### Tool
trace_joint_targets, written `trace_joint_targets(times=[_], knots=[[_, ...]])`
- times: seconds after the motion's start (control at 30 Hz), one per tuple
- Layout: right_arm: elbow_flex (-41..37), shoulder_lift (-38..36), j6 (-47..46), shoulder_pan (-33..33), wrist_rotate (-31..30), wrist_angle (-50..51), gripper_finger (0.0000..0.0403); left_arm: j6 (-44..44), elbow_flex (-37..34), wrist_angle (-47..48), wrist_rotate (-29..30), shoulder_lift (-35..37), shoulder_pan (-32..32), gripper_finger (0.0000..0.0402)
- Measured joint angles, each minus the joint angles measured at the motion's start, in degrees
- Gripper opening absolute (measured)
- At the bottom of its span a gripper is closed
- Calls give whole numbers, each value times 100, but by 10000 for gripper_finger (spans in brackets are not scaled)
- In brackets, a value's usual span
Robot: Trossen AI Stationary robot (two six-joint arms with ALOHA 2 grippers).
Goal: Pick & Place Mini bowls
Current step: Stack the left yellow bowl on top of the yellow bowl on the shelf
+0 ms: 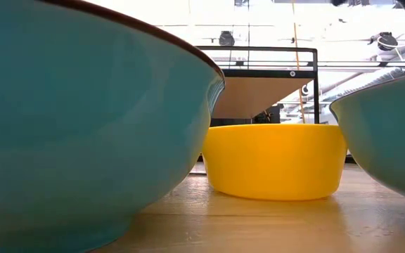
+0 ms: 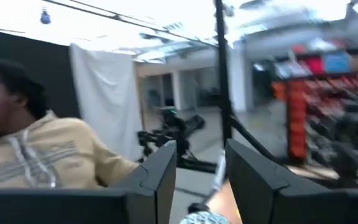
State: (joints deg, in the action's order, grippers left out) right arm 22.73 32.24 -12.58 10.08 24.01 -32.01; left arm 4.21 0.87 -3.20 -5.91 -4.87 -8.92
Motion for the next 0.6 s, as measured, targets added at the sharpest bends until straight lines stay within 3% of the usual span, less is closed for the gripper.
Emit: trace_joint_targets(times=[0.1,0.3,0.47,0.6], knots=[[-431,-273,294,233,-80,-97,126,0,2,0,0,0,-1,214],[-565,-425,676,315,-903,500,125,0,2,0,0,1,-1,214],[-565,-373,1068,315,-898,887,125,0,0,-96,0,-1,1,214],[-565,-329,985,315,-898,826,125,-52,0,-998,-61,1,6,214]])
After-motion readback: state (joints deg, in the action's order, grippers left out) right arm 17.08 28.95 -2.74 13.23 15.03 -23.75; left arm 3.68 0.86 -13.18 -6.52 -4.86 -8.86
